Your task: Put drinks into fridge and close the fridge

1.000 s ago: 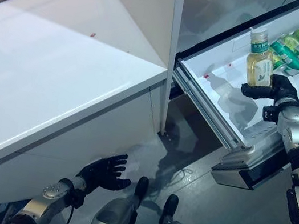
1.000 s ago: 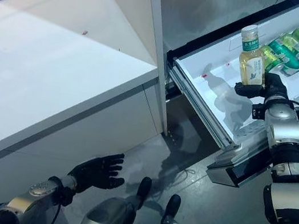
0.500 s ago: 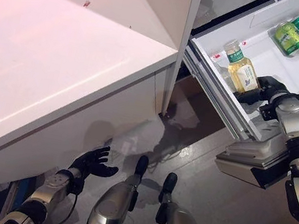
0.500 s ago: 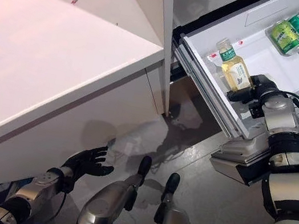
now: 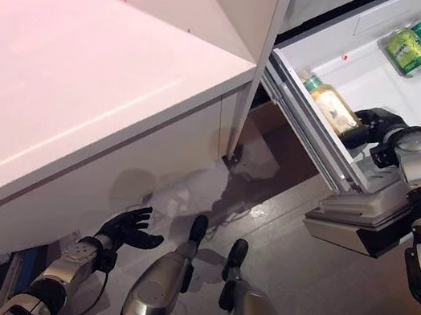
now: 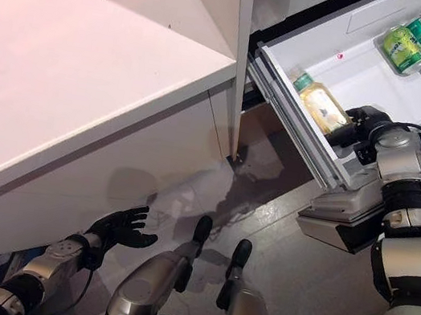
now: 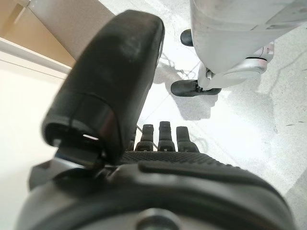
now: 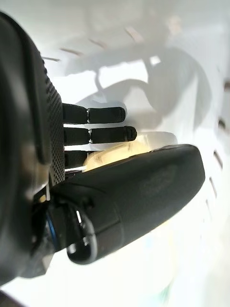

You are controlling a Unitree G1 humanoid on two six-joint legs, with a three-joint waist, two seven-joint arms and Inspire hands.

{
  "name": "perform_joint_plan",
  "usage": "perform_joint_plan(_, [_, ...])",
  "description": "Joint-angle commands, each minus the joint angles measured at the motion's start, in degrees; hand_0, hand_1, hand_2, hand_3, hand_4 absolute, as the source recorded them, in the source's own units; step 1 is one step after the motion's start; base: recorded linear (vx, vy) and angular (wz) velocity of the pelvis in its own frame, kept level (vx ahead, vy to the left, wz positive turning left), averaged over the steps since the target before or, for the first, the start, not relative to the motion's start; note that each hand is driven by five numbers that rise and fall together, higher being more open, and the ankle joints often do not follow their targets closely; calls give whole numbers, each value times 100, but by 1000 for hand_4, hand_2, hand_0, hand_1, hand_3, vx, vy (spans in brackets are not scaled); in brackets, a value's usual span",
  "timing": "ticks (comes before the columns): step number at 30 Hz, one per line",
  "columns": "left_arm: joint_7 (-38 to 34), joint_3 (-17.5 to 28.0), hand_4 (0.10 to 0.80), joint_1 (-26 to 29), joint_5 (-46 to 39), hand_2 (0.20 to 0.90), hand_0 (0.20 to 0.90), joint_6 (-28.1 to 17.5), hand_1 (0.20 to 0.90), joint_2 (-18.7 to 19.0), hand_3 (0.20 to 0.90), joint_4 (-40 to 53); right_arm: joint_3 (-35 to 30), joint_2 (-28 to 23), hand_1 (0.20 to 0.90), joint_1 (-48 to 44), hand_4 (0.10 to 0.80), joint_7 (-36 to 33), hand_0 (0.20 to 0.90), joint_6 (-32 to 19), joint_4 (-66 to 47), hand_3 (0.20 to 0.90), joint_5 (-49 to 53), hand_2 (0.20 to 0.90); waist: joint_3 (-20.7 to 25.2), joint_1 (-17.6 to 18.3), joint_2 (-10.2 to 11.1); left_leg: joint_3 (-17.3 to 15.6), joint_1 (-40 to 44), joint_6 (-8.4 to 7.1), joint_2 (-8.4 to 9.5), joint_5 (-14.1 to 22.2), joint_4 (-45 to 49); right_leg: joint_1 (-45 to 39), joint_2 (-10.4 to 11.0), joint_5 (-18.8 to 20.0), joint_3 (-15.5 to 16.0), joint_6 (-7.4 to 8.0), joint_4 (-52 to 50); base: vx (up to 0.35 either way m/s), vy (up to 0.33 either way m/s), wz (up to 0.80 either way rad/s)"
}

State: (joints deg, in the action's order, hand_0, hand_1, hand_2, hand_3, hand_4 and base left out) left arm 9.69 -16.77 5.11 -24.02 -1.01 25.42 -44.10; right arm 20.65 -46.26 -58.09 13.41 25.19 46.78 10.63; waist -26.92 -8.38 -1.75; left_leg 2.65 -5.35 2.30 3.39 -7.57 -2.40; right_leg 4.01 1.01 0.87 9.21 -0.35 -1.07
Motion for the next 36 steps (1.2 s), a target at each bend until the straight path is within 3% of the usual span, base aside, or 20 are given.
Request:
perform_joint_plan(1, [73, 231, 800, -370, 346, 900, 900, -99, 900, 28, 900, -44, -262, -840, 900, 382, 800, -501, 900, -430, -550, 900, 1417, 900, 443, 288, 43, -448, -64, -134, -83, 859, 585, 286, -107, -378, 0, 110, -720, 31, 3, -2])
perform_joint_plan(7, [85, 316, 800, -528, 578, 900, 900, -284, 900, -49, 900, -451, -1084, -915, 900, 694, 800, -808, 900, -1073, -1284, 900, 2893, 900, 780, 421, 151, -515, 230, -140, -85, 916, 436, 21, -119, -401, -37, 126, -574, 28, 28, -3])
perform_joint_plan(11, [10, 381, 800, -649, 725, 900, 900, -400, 900, -180, 900, -770, -1708, -797, 900, 1014, 800, -1286, 900, -1785, -1867, 900, 3551, 900, 1097, 511, 213, -560, 434, -133, -62, 996, 386, -190, -110, -399, -95, 153, -423, 51, 52, -7])
perform_joint_plan(15, [-62, 453, 800, -780, 792, 900, 900, -450, 900, -315, 900, -1014, -2258, -674, 900, 1273, 800, -1884, 900, -2398, -2421, 900, 3606, 900, 1410, 588, 266, -599, 595, -120, -26, 1070, 350, -349, -110, -359, -183, 196, -251, 74, 52, -6])
perform_joint_plan(18, [-144, 526, 800, -906, 891, 900, 900, -417, 900, -472, 900, -1177, -2741, -550, 900, 1647, 800, -2595, 900, -2922, -2967, 900, 3066, 900, 1701, 678, 278, -631, 722, -100, -8, 1103, 275, -450, -117, -344, -273, 224, -148, 105, 72, -13])
perform_joint_plan(23, [-181, 563, 800, -1084, 1117, 900, 900, -429, 900, -680, 900, -1454, -3637, -111, 900, 2659, 800, -3779, 900, -3662, -3640, 900, 2645, 900, 2063, 837, 250, -676, 1006, -60, -12, 1173, 82, -640, -121, -364, -445, 289, -11, 96, 64, -15])
perform_joint_plan(36, [-91, 538, 800, -1171, 1214, 900, 900, -365, 900, -780, 900, -1781, -3976, 572, 900, 3586, 800, -3576, 900, -3750, -3448, 900, 3340, 900, 2212, 901, 273, -610, 1167, 119, 68, 1462, 408, -734, 9, -519, -682, 312, -357, 83, 19, -15])
